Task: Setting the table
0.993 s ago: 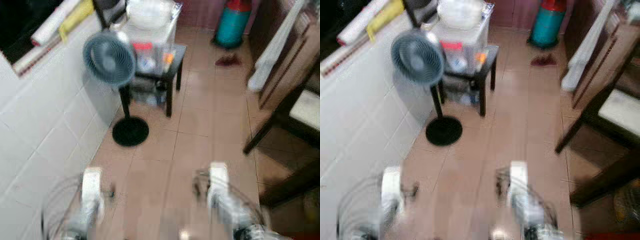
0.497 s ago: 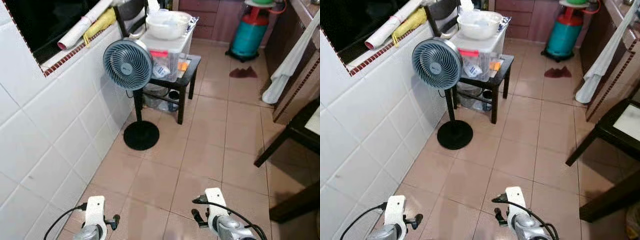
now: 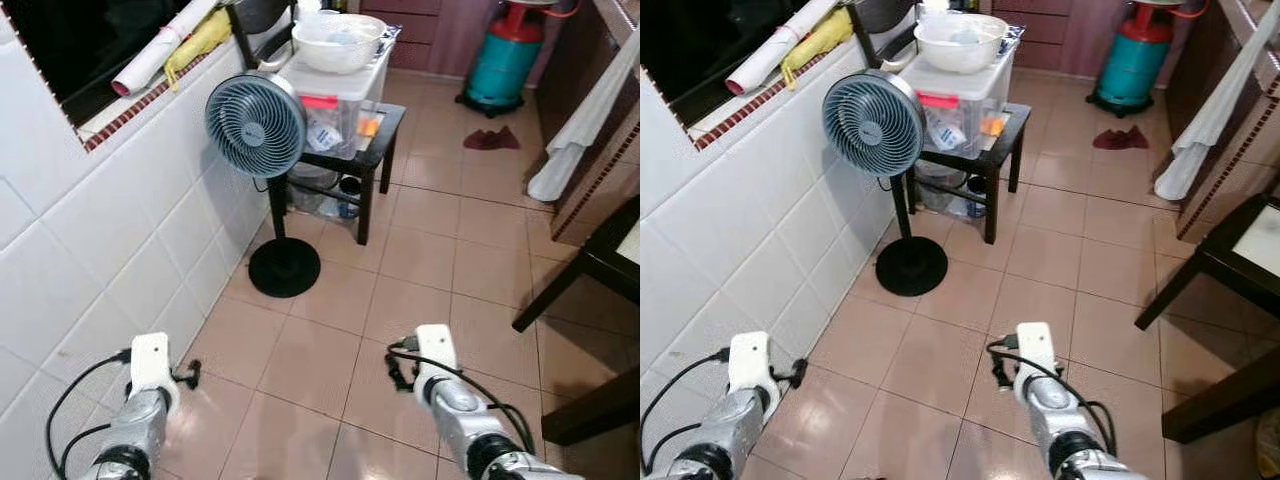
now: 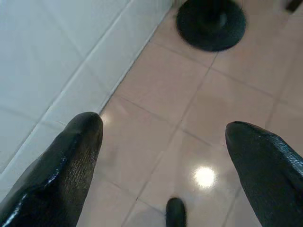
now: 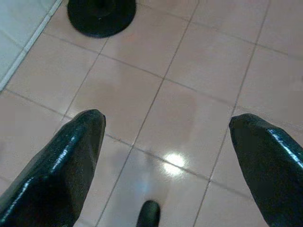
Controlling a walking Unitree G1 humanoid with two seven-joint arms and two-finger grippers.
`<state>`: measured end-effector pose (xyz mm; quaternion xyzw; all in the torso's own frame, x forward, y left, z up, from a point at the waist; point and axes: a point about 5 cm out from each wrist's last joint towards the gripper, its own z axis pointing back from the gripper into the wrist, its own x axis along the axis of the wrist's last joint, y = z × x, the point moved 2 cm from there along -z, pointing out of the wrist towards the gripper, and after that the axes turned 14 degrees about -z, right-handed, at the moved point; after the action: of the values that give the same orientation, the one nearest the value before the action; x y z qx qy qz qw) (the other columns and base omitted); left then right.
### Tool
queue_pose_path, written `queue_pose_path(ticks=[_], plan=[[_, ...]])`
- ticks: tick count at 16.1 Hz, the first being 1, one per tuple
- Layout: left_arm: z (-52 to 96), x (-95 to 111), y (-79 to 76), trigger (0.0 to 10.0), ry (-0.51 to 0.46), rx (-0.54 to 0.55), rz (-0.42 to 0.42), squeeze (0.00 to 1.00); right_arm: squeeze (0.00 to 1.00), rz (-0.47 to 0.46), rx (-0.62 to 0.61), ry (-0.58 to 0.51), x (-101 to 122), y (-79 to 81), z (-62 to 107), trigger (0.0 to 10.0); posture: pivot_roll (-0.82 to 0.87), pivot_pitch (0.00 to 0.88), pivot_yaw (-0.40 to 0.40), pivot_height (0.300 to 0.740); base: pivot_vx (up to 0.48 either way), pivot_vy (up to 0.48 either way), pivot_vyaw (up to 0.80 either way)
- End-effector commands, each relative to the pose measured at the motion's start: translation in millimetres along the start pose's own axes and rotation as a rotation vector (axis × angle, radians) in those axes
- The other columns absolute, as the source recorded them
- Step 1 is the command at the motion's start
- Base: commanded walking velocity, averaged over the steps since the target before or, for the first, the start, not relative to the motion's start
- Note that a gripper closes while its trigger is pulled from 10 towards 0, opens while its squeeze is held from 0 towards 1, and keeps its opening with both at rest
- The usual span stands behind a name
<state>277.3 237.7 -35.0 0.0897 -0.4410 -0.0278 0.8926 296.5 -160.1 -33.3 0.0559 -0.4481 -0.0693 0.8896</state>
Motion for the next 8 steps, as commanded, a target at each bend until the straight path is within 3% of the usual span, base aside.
queue_pose_path(ticks=[1, 3, 4, 6, 8], plan=[[-2.2, 13, -3.8, 10.0, -0.057, -0.021, 0.005, 0.00, 0.00, 0.015, 0.001, -0.035, 7, 1.4, -0.9, 10.0, 0.00, 0.108, 0.042, 0.740, 0.000, 0.000, 0.00], [-3.5, 42, -26.7, 10.0, -0.204, -0.139, -0.055, 0.00, 0.00, 0.036, 0.033, -0.160, 33, 8.2, -2.3, 10.0, 0.01, 0.120, 0.035, 0.740, 0.000, 0.000, 0.00], [-0.6, 50, -37.9, 10.0, -0.272, -0.204, -0.088, 0.00, 0.00, -0.045, 0.117, -0.197, 44, 17.7, -2.3, 10.0, 0.00, 0.125, 0.036, 0.740, 0.000, 0.000, 0.00], [2.5, 49, -44.0, 10.0, -0.295, -0.240, -0.098, 0.00, 0.00, -0.024, 0.165, -0.234, 49, 23.6, -0.5, 10.0, 0.00, 0.132, 0.040, 0.740, 0.000, 0.000, 0.00], [13.8, 36, -53.7, 10.0, -0.334, -0.276, -0.091, 0.00, 0.00, -0.028, 0.187, -0.272, 48, 19.7, 4.6, 10.0, -0.03, 0.139, 0.059, 0.740, 0.000, 0.000, 0.00]])
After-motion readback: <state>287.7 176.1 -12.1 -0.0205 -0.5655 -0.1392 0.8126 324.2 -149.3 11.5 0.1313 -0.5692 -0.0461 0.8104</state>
